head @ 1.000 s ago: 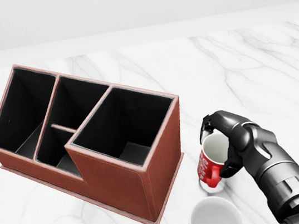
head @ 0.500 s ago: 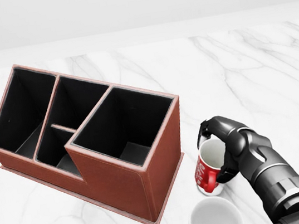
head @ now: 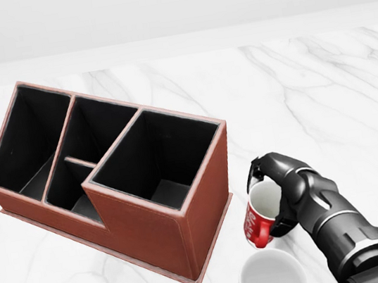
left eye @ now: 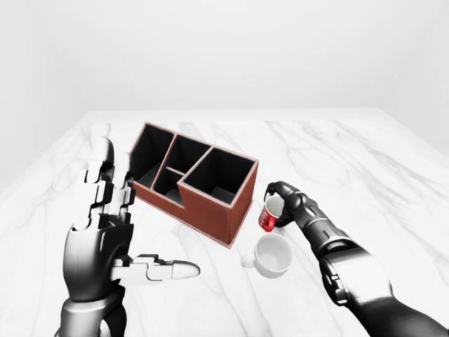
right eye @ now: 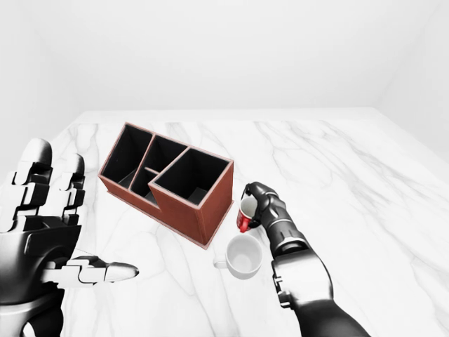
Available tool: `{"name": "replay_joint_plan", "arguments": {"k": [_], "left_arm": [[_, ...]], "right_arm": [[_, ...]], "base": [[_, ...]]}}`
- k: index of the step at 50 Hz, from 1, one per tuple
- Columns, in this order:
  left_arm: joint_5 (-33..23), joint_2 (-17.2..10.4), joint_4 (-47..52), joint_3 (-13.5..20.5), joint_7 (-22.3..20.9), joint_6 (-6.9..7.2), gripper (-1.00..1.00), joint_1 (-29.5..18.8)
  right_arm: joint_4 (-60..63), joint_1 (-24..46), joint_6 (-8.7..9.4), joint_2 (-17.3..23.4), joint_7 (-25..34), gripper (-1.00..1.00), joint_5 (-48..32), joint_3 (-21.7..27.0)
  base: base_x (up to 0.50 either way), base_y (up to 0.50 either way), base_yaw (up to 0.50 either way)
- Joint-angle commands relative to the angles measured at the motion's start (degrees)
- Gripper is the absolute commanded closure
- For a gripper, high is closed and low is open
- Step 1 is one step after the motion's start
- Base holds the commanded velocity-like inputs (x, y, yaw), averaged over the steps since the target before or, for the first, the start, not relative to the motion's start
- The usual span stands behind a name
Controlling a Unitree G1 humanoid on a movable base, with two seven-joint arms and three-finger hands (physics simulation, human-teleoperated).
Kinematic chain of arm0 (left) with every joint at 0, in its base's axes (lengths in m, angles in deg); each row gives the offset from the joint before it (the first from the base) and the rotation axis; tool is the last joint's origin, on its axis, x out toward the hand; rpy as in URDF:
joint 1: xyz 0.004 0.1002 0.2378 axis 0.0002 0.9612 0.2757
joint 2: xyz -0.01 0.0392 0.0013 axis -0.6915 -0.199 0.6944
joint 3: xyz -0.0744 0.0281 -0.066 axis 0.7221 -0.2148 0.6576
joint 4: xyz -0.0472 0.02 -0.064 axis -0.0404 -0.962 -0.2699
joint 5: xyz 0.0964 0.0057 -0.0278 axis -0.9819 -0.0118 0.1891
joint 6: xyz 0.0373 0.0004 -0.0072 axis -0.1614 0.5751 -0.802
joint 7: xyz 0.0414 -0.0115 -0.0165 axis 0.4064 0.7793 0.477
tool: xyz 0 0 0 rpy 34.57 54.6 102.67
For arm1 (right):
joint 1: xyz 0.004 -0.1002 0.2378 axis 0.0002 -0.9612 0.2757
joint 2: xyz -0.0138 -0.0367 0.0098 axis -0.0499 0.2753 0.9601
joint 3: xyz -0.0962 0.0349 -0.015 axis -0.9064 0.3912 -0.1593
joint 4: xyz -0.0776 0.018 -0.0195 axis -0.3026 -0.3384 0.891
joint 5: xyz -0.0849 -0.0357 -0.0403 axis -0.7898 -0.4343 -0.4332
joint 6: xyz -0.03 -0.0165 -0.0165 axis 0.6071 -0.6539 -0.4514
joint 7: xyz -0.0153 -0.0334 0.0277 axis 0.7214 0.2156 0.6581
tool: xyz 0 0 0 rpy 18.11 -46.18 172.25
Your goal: Pick up the red mug and place it to the right of the caddy.
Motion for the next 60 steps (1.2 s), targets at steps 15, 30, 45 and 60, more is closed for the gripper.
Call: {"name": "replay_joint_plan", "arguments": {"k": [15,30,45,60], "left_arm": [[0.12,0.13,0.66,-0.07,-0.21,0.0,-1.0,0.43],[-0.07,0.01,0.67,-0.57,-0.11,0.0,-1.0,0.45],[0.3,0.12,1.14,-0.27,-0.28,0.0,-1.0,0.73],[-0.32,-0.07,0.29,-1.47,0.14,0.0,-1.0,0.84]], "right_arm": [[-0.98,0.1,0.0,-0.75,-1.93,1.0,-0.16,0.41],[-1.69,2.47,0.0,0.15,-6.28,1.0,2.71,1.79],[-2.74,4.31,0.0,0.91,-11.87,1.0,3.78,2.2],[-3.94,4.06,0.0,0.95,-15.7,1.0,0.99,2.02]], "base": [[0.0,0.0,0.0],[0.0,0.0,0.0],[0.0,0.0,0.0],[0.0,0.0,0.0]]}}
